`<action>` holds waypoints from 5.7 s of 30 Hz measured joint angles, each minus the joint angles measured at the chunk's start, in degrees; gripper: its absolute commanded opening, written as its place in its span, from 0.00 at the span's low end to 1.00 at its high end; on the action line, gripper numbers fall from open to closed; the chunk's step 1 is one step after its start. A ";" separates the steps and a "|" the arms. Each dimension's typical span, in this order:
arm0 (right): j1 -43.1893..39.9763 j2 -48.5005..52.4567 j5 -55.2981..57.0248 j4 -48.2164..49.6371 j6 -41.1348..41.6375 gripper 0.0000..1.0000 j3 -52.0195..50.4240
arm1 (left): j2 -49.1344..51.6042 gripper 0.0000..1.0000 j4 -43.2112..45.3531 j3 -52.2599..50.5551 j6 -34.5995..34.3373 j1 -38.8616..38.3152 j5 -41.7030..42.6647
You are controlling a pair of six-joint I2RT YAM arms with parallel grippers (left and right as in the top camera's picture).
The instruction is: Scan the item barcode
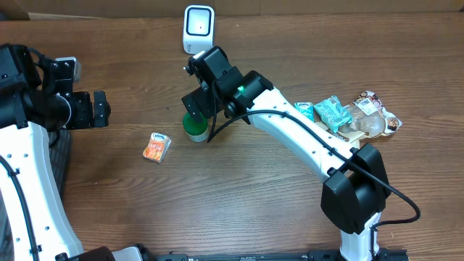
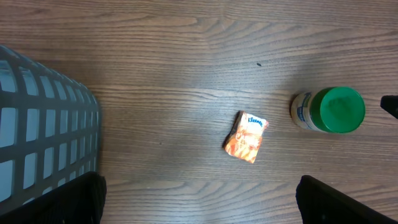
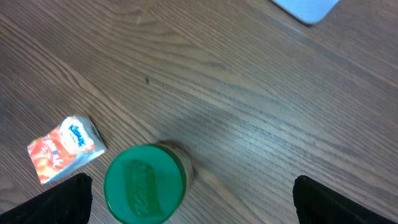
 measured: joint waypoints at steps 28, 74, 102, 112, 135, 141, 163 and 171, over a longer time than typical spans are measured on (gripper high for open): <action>-0.13 1.22 0.59 2.99 -0.22 0.98 0.00 | 0.00 0.99 0.04 0.00 0.00 0.00 -0.02; 3.58 6.47 0.57 4.44 -0.26 1.00 -0.15 | 0.07 1.00 0.22 0.00 0.00 0.00 -0.02; 3.58 10.56 -0.55 2.23 -0.33 0.95 -0.13 | 0.20 1.00 0.20 0.00 0.00 0.00 -0.02; 3.63 10.71 -0.96 1.27 -0.48 0.84 -0.13 | 0.20 1.00 0.20 0.00 0.00 0.00 -0.02; 3.61 8.72 -0.52 -10.14 -4.42 0.58 0.87 | 0.20 1.00 0.20 0.00 0.00 0.00 -0.02; 3.61 3.98 -0.52 -16.48 -11.80 0.59 0.90 | 0.20 1.00 0.22 0.00 0.00 0.00 -0.02; 3.26 2.82 -8.68 -14.73 -65.46 0.66 -0.63 | 0.20 1.00 0.22 0.00 0.00 0.00 -0.02; 2.89 5.25 -9.14 -14.88 -72.11 0.75 -0.74 | 0.20 1.00 0.20 0.00 0.00 0.00 -0.02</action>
